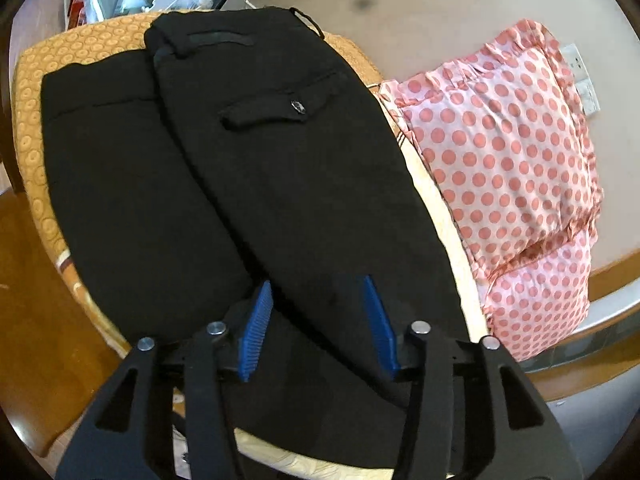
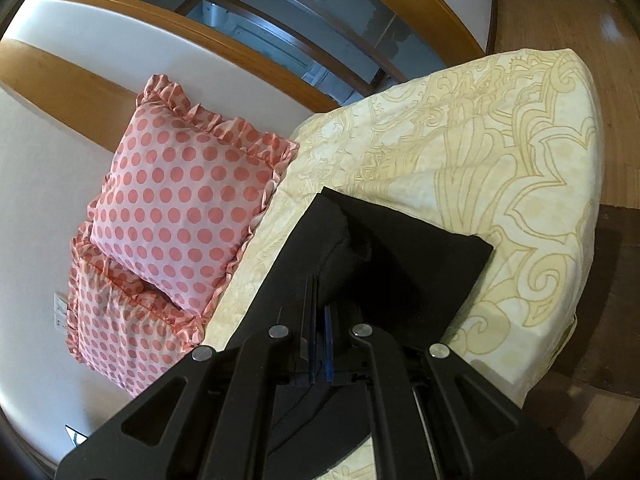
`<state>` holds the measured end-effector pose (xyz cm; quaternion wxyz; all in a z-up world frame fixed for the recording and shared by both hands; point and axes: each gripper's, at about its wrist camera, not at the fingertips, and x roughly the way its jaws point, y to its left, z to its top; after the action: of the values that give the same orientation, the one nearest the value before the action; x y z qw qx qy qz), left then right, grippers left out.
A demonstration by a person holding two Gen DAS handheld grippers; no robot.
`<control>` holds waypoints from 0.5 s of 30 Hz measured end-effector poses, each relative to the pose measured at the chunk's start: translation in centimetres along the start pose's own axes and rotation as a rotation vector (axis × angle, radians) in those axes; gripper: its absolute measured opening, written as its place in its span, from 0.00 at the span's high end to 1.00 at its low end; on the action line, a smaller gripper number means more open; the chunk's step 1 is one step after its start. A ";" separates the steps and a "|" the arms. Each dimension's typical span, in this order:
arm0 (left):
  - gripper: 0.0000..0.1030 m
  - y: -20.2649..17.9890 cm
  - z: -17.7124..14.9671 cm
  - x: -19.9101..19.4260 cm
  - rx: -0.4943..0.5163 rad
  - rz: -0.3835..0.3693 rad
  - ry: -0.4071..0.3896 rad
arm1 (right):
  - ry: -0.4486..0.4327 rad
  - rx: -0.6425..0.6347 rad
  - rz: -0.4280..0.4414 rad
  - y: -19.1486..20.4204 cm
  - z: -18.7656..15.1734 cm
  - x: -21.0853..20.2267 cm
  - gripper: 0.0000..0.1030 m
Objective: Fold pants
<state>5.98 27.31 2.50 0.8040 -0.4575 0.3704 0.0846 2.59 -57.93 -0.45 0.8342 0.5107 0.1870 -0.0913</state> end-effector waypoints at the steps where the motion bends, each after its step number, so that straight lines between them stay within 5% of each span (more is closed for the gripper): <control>1: 0.53 0.1 0.3 0.1 -0.011 -0.002 0.004 | 0.003 -0.002 0.001 0.1 -0.1 0.2 0.97; 5: 0.53 0.2 1.1 0.2 -0.031 0.003 -0.017 | 0.015 -0.009 0.001 0.1 -0.3 0.8 0.97; 6: 0.59 0.1 1.3 0.2 -0.030 0.010 -0.034 | 0.015 -0.009 0.000 0.1 -0.3 0.8 0.97; 7: 0.82 0.2 1.4 0.0 -0.032 0.025 -0.063 | 0.014 -0.011 0.002 0.1 -0.3 0.8 0.97; 8: 0.91 0.2 1.5 -0.2 -0.028 0.036 -0.087 | 0.012 -0.013 0.001 0.1 -0.3 0.8 0.97; 15: 0.95 -0.9 -1.4 -4.5 0.090 0.030 -0.187 | -0.043 -0.052 0.001 0.7 1.2 -0.5 0.97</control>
<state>2.48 26.55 5.66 0.8534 -0.4055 0.3037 0.1223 2.62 -58.65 0.80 0.8510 0.4868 0.1713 -0.0970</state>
